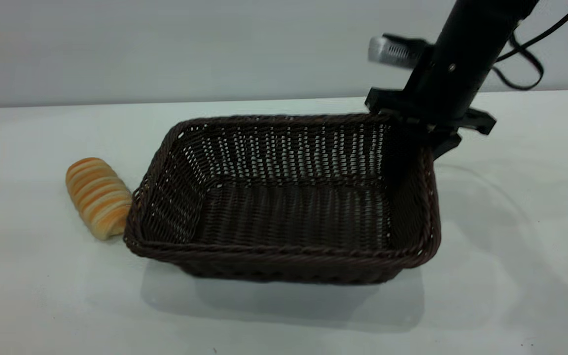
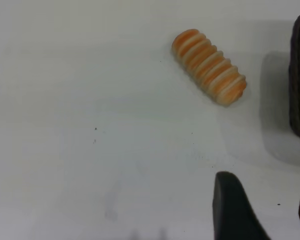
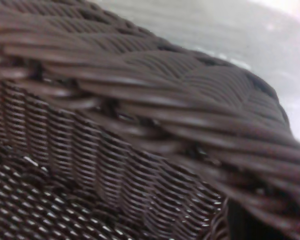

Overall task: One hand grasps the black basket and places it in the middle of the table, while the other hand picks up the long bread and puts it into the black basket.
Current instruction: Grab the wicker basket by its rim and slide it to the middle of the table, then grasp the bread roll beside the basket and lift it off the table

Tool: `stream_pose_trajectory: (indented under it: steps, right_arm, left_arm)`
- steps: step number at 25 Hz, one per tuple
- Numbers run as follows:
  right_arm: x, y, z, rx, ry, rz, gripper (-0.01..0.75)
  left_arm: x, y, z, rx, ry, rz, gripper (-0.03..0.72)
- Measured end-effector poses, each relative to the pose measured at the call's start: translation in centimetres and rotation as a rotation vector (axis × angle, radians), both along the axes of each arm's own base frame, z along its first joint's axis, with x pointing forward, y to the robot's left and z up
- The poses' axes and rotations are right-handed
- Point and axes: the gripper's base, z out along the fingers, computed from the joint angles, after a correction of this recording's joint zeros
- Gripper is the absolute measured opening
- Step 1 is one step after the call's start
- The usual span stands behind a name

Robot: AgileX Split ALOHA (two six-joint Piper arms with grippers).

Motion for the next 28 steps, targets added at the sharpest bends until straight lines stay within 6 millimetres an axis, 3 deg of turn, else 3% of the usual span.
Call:
stream_pose_trajectory:
  steps: [6,17,23,28]
  right_arm:
    - [0.1,-0.1,-0.4,-0.021,-0.006,0.036,0.179]
    - [1.1,-0.3,0.2,-0.058,-0.089,0.084,0.425]
    - [3.0,-0.3,3.9,-0.087,-0.133,0.088,0.456]
    - [4.5,-2.5,8.0,-0.273,-0.175,0.098,0.456]
  left_arm:
    - [0.0,0.0,0.0,0.0,0.001,0.0,0.358]
    - [0.0,0.0,0.0,0.0,-0.003,0.0,0.358]
    - [0.0,0.0,0.0,0.0,0.0,0.0,0.358]
    - [0.0,0.0,0.0,0.002,0.007,0.001,0.358]
